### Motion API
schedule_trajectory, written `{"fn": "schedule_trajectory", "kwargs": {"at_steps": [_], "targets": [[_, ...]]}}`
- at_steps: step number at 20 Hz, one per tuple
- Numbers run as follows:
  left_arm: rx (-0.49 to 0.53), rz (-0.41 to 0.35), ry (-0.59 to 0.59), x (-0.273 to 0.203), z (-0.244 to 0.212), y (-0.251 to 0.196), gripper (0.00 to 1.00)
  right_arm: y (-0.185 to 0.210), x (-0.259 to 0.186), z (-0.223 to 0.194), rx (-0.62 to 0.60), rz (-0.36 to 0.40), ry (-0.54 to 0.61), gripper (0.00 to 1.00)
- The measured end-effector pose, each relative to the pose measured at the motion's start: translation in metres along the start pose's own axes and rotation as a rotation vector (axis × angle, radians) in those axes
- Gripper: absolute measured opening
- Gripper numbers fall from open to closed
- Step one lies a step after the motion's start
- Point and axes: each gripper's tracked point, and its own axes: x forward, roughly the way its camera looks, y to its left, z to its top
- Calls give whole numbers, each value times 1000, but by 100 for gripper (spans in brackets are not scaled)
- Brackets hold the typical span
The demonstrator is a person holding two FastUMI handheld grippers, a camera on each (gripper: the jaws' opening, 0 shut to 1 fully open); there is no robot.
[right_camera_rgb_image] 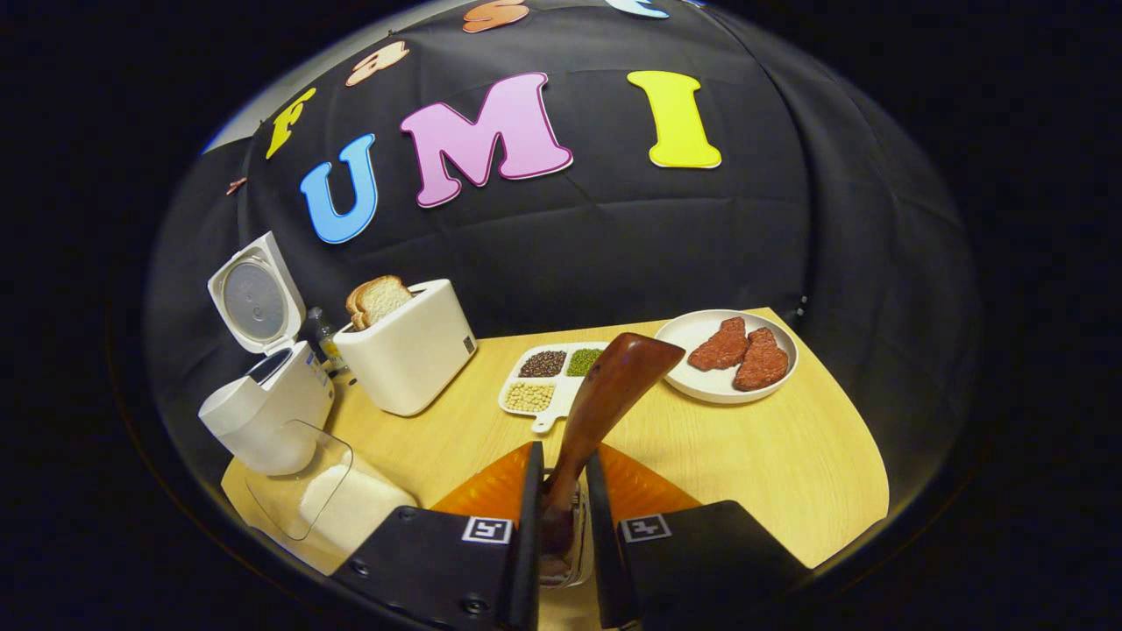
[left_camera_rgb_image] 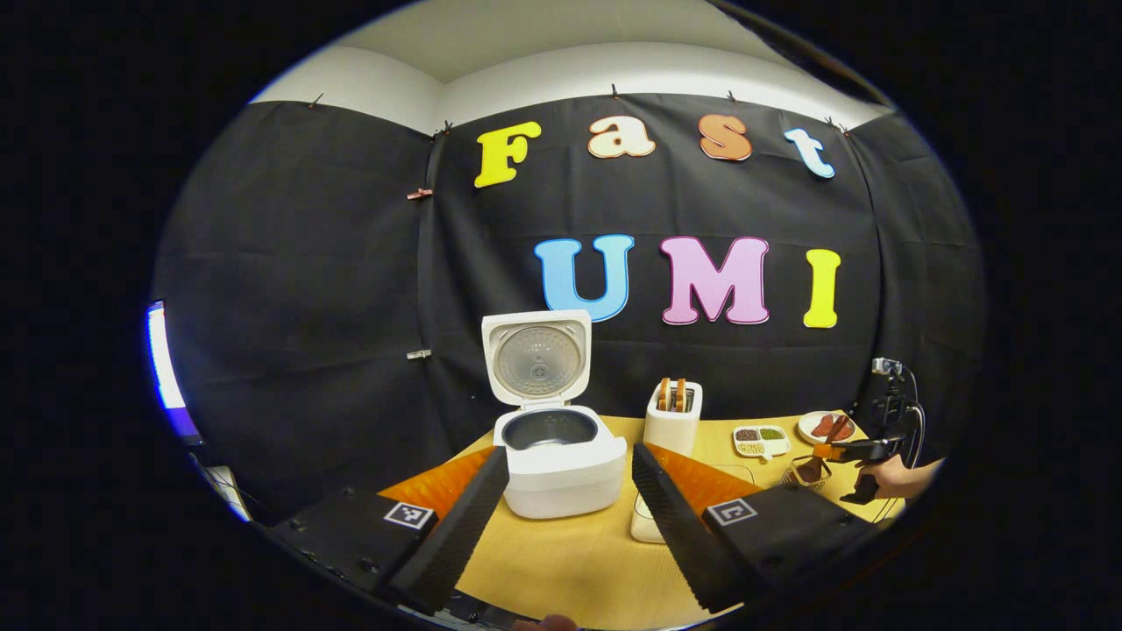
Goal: Close the left gripper, press the button to open the rice cooker; take a wooden spoon from the chopstick holder with the right hand, scoop a spoonful of rice and pour it into the rice cooker, then put the wooden spoon back into the chopstick holder.
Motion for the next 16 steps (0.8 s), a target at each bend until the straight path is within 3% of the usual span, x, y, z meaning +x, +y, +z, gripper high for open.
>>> {"fn": "schedule_trajectory", "kwargs": {"at_steps": [6, 10, 13, 16], "targets": [[6, 11, -1, -7, -4, -6, 97, 28, -21, -17, -13, 99, 25, 27], [-1, 22, 0, -11, -4, 0, 97, 23, -19, -21, -17, 91, 33, 30], [-1, 26, 2, -15, -6, 7, 97, 20, -21, -21, 31, 74, 43, 21], [-8, 22, 5, -14, -6, 16, 97, 19, -27, -6, 63, 48, 11, 21]]}}
